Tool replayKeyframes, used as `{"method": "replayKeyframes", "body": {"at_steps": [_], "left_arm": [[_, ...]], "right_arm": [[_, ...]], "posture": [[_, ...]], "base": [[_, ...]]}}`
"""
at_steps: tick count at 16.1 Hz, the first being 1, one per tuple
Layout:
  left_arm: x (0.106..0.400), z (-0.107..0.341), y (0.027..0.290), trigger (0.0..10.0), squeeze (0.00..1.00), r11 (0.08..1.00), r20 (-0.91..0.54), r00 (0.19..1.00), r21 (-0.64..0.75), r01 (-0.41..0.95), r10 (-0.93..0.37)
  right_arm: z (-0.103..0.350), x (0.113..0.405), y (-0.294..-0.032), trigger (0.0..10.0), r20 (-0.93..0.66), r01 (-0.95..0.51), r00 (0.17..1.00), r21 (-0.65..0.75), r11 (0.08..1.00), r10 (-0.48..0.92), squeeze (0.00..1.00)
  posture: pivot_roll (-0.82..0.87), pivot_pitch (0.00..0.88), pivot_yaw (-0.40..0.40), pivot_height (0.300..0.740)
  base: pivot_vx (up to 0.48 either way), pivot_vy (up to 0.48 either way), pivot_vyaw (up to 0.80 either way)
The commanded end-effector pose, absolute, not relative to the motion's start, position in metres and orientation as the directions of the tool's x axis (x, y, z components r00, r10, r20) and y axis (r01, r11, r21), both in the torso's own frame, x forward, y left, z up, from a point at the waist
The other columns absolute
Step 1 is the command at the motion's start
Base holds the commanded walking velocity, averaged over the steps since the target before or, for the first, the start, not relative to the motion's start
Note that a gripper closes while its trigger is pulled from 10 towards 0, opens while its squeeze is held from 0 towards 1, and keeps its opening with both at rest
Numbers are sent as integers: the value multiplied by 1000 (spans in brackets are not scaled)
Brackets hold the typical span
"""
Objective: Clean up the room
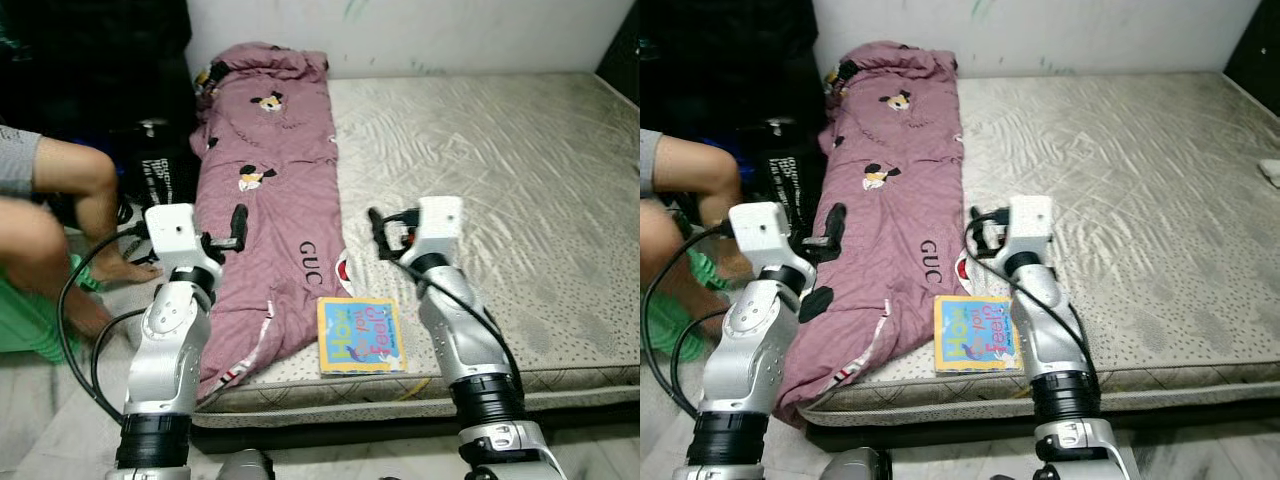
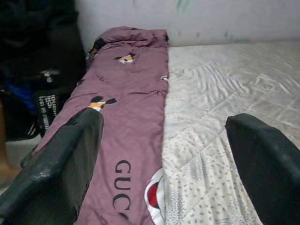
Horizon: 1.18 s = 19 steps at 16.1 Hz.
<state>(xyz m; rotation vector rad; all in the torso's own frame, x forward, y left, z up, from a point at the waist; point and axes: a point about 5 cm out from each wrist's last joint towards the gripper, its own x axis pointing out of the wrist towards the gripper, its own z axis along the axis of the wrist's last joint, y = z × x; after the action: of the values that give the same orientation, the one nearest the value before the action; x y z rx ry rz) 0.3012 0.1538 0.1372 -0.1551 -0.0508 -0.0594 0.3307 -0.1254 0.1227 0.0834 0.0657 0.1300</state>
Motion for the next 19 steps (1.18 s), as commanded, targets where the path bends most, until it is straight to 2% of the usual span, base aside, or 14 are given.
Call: {"method": "replayKeyframes", "body": {"at_steps": [1, 3, 5, 7, 9, 14, 19], "left_arm": [[301, 136, 156, 10000, 0, 988, 51, 997, -145, 60, -53], [288, 115, 167, 10000, 0, 994, -3, 1000, -113, 8, -8], [277, 95, 186, 10000, 0, 997, -21, 997, 29, -73, 74], [270, 82, 199, 10000, 0, 987, -31, 989, 75, -145, 147], [266, 76, 204, 10000, 0, 983, -47, 983, 62, -174, 177], [263, 70, 198, 10000, 0, 991, -53, 993, 82, -104, 108], [269, 70, 193, 10000, 0, 993, -55, 995, 85, -77, 82]], "right_arm": [[127, 330, -126, 10000, -32, -111, 993, 93, 989, 114, 0], [122, 319, -146, 10000, -24, -12, 1000, 66, 998, 13, 0], [102, 307, -156, 10000, -76, -8, 997, 18, 1000, 9, 0], [91, 298, -157, 10000, -74, 3, 997, -26, 1000, -5, 0], [86, 295, -154, 10000, -57, 8, 998, -57, 998, -11, 0], [80, 287, -155, 10000, -59, 5, 998, -90, 996, -11, 0], [78, 290, -157, 10000, -78, 3, 997, -72, 997, -9, 0]], "posture": [[12, 0, 21, 740], [15, 0, 6, 740], [13, 0, -16, 740], [35, 0, -29, 740], [43, 0, -18, 740], [23, 0, 4, 740], [23, 24, -16, 740]], "base": [[0, 0, 0], [0, 0, 0], [0, 0, 0], [0, 0, 0], [0, 0, 0], [0, 0, 0], [0, 0, -800]]}}
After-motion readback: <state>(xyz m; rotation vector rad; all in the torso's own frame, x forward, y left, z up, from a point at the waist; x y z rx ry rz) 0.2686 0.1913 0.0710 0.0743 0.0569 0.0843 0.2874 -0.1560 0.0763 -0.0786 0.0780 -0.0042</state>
